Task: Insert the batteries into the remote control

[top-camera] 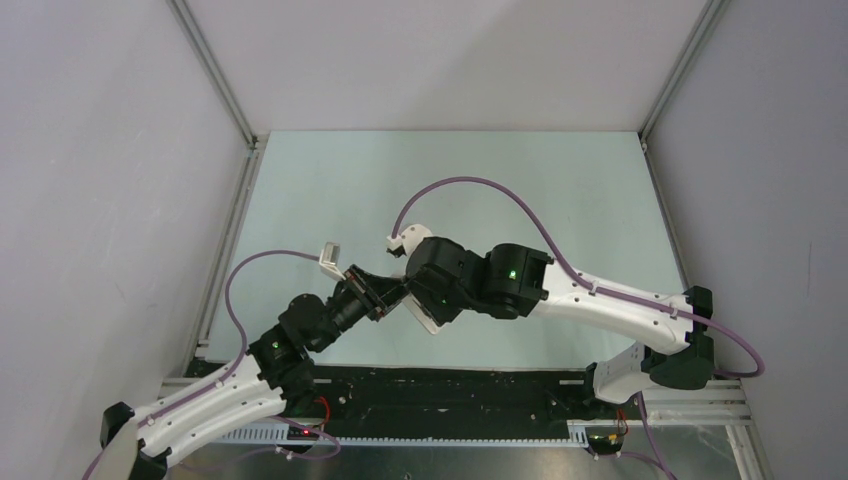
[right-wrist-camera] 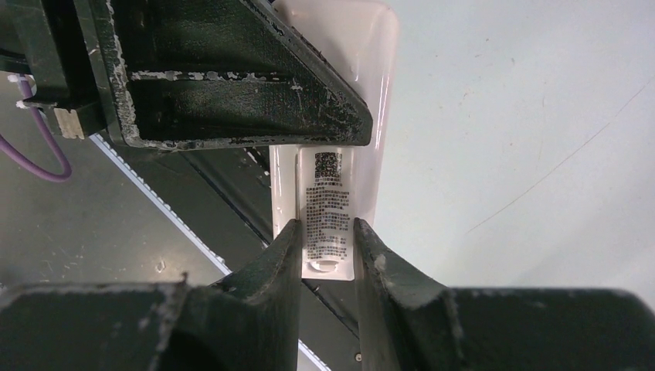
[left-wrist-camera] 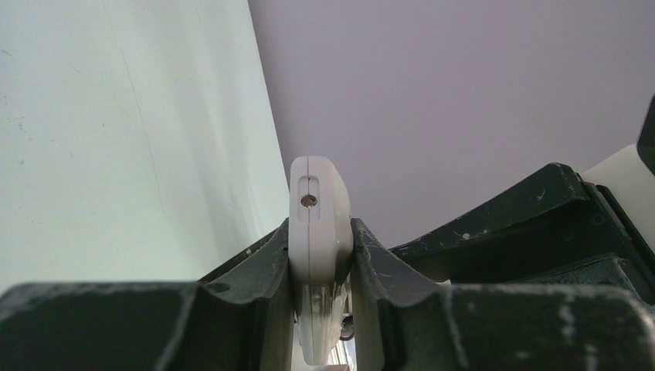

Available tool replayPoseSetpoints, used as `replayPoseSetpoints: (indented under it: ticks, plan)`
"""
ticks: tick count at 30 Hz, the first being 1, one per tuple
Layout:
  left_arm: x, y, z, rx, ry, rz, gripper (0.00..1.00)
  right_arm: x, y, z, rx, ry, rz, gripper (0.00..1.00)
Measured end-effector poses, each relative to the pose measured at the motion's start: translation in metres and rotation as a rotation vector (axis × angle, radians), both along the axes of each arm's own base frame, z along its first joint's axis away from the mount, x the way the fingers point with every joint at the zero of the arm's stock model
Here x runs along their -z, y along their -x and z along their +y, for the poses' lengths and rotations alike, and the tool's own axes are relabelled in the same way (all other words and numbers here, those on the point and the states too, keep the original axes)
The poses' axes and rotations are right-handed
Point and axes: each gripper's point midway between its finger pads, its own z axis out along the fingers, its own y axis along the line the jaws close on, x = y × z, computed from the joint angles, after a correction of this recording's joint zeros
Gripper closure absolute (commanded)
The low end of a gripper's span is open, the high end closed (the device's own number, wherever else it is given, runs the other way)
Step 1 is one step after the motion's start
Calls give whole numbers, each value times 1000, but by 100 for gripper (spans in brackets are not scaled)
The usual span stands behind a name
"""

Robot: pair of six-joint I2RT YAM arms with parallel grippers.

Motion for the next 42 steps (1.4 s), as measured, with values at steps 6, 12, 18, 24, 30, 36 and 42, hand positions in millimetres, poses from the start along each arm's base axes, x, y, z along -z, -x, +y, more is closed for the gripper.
replayPoseSetpoints:
  ticks: [6,12,18,24,30,36,42]
  plan:
    - [2,0,0,-1,-5,1,100,1,2,0,-2,0,13,83]
    - [8,0,0,-1,-18,1,100,5,5,-3,-5,25,33,83]
    - [8,-1,0,-5,-24,-6,100,7,7,-5,-5,36,42,82]
    - [10,-2,0,-6,-30,-6,100,11,7,-4,-6,47,48,83]
    - [12,-2,-1,-6,-42,-7,100,13,4,-2,2,56,51,83]
    - [13,-3,-1,-6,-45,-4,100,13,0,-3,11,54,55,82]
    - [13,-3,-1,-8,-45,-4,100,13,0,-2,12,51,66,83]
